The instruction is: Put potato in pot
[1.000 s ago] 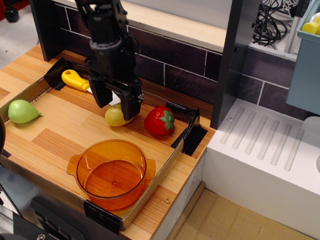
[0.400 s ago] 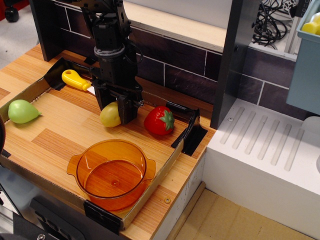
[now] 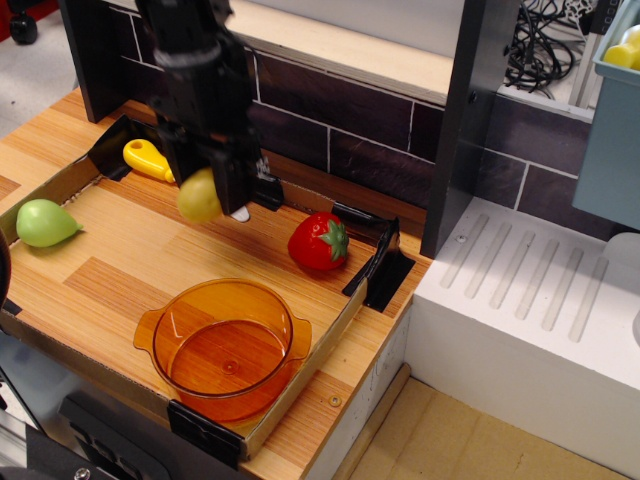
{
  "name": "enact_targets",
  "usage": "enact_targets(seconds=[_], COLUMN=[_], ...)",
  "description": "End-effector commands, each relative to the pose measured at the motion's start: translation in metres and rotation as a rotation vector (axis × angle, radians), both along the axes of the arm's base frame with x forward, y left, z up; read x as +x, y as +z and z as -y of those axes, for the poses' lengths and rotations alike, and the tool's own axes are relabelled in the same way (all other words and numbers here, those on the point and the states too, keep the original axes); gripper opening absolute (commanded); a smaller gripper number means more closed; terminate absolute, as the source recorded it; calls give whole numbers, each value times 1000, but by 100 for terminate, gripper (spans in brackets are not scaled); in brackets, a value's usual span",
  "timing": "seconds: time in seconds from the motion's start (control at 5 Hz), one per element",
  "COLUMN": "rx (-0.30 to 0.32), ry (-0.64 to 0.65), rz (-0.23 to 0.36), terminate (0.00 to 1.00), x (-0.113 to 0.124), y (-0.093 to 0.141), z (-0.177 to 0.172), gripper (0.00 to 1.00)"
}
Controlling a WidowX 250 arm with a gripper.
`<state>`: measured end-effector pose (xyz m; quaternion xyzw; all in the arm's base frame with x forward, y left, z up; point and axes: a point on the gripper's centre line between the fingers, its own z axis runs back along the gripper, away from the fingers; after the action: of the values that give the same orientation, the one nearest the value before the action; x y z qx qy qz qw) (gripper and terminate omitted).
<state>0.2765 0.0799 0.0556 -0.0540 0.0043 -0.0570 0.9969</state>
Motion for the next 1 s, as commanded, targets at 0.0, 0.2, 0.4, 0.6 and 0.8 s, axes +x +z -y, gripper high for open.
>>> enact_targets(seconds=[0.0, 0.2, 0.4, 0.6, 0.8], rx=[-44, -57, -47, -29, -28], ry=[-59, -95, -108, -125, -155], rz=[14, -29, -43, -52, -37], terminate=[0, 0, 0, 0, 0], x=[-29, -44, -53, -59, -71], y=[44, 47, 40, 31, 27], z=[28, 56, 74, 80, 76], gripper=[0, 0, 0, 0, 0])
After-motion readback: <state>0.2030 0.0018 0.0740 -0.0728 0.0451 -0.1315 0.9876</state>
